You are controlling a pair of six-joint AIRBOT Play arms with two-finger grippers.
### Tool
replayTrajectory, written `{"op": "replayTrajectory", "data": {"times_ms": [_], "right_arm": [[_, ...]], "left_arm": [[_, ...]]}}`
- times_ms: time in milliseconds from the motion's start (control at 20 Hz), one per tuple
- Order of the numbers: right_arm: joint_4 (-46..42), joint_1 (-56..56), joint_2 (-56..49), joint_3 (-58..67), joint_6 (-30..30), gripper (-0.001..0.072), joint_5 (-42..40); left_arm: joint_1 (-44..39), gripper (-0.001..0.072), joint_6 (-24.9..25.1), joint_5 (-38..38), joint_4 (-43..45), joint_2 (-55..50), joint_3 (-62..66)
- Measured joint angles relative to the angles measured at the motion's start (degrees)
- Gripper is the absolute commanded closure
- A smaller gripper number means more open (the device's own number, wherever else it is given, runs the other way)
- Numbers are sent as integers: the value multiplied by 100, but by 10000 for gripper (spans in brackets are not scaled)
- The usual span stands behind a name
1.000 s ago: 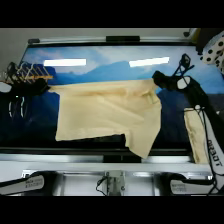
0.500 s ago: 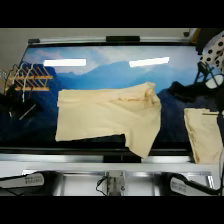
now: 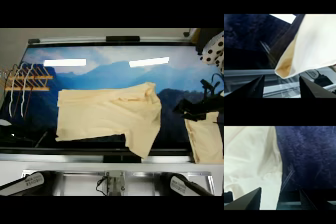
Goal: Fold the shirts.
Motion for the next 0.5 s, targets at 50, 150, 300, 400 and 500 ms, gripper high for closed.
{"op": "replayTrajectory", "data": {"times_ms": [50,150,300,400,500], "right_arm": [[15,-9,4,-13,-2,123,-2],[31,-24,22,-24,-20,123,-9],[63,-31,28,-33,-24,123,-7],[61,-35,28,-37,-24,122,-7],[9,-33,28,-111,-37,122,26]], "left_arm": [[-7,180,57,74,-127,22,-101],[-83,262,129,273,-306,42,-247],[-326,499,181,616,-501,52,-332],[-503,672,149,922,-485,44,-372],[-612,673,68,1032,-546,48,-374]]}}
